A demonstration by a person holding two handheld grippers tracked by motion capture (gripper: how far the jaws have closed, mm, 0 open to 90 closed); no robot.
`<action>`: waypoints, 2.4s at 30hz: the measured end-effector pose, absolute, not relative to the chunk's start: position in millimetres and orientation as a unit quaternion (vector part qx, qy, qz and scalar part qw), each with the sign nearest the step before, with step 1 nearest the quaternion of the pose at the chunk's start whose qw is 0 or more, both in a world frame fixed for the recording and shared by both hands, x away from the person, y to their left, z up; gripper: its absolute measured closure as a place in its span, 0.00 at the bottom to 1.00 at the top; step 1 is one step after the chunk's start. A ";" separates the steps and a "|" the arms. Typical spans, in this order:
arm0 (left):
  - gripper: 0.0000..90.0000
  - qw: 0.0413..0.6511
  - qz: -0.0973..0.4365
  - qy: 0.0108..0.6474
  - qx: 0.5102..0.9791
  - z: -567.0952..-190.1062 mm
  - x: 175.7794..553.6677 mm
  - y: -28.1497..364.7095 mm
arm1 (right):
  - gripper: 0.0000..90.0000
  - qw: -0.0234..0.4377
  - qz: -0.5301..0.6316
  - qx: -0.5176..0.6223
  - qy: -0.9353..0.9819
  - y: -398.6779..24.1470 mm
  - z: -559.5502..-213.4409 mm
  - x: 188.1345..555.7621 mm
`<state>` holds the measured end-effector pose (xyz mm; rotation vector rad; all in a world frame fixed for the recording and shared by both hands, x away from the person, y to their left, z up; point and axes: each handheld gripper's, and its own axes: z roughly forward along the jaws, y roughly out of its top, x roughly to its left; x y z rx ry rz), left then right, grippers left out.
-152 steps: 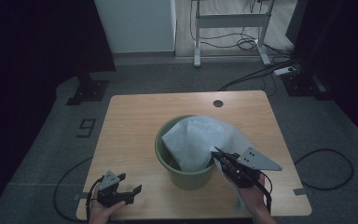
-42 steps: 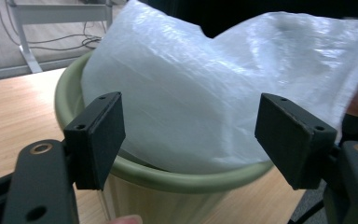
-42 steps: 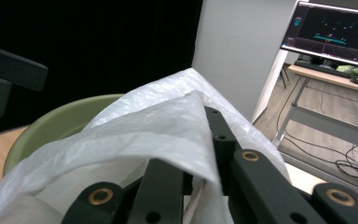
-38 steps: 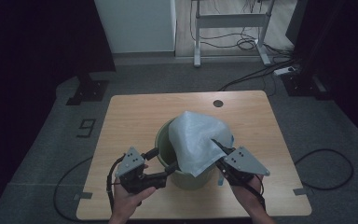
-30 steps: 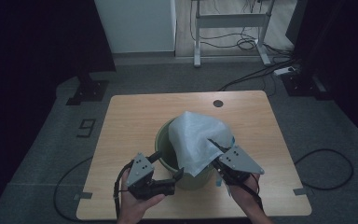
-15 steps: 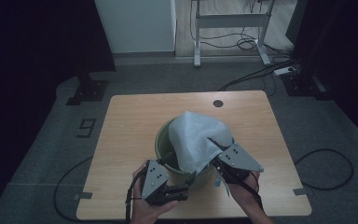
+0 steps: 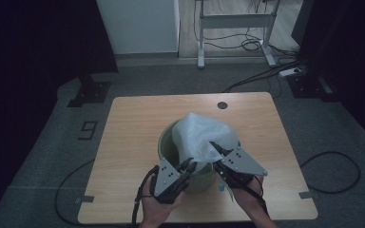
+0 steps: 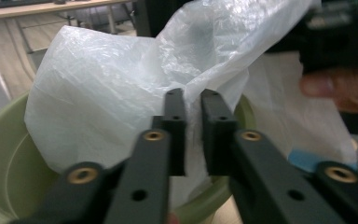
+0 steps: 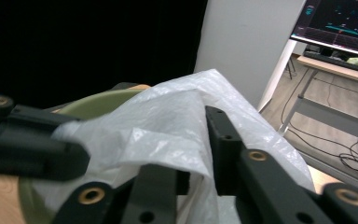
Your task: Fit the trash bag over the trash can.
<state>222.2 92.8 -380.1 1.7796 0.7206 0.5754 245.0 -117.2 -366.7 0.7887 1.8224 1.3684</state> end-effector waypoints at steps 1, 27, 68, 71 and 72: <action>0.95 0.543 0.239 0.303 0.746 -379.4 223.3 94.9 | 0.82 0.355 0.530 0.303 0.707 -117.4 -367.6 243.8; 1.00 0.567 0.232 0.356 0.706 -372.3 236.5 115.0 | 0.34 0.373 0.512 0.390 0.669 -125.2 -456.4 182.1; 0.42 0.600 0.206 0.323 0.702 -336.2 211.3 147.7 | 0.97 0.428 0.593 0.318 0.603 -144.8 -372.8 218.2; 0.42 0.595 0.207 0.328 0.704 -326.6 222.7 145.0 | 0.97 0.430 0.589 0.307 0.611 -142.8 -373.2 217.4; 0.42 0.593 0.207 0.331 0.705 -324.4 226.6 143.3 | 0.97 0.429 0.588 0.305 0.614 -141.9 -373.6 217.5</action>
